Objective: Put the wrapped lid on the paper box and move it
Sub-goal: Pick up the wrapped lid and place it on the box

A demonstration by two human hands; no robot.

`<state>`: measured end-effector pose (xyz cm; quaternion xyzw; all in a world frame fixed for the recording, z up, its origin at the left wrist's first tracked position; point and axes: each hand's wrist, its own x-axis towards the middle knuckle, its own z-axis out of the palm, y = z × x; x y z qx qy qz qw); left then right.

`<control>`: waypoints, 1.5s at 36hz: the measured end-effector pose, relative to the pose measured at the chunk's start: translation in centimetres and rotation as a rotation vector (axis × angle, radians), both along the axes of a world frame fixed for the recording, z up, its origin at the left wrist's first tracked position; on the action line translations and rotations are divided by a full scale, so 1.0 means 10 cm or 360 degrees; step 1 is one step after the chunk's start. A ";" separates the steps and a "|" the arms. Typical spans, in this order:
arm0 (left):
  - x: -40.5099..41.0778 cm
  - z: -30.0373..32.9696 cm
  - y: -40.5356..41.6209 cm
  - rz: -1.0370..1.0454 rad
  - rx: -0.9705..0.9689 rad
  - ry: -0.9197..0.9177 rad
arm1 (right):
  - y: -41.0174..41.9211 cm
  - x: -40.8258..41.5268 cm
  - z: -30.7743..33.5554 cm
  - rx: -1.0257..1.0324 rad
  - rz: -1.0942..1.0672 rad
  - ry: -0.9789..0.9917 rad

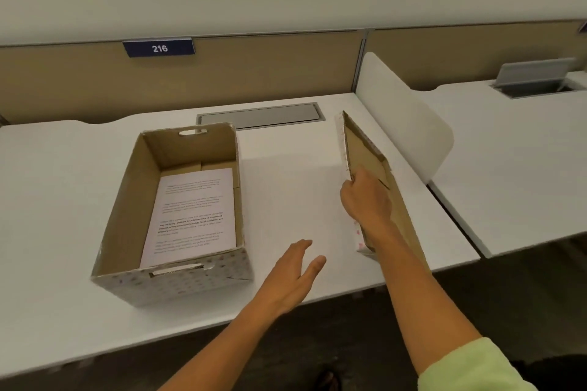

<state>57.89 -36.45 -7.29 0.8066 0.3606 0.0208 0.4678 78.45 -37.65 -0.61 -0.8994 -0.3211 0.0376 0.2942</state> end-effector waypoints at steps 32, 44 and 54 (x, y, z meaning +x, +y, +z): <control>-0.27 0.91 -0.06 0.0649 -0.0555 -0.0885 | -1.87 -0.76 1.15 0.1317 0.0278 0.0977; -0.39 1.05 -0.44 0.0827 -0.0118 -0.0809 | -2.09 -0.38 0.72 0.1065 0.0480 0.1066; -0.55 0.97 -0.86 0.1037 0.0003 -0.0665 | -2.05 -0.30 0.34 0.0792 0.0579 0.1282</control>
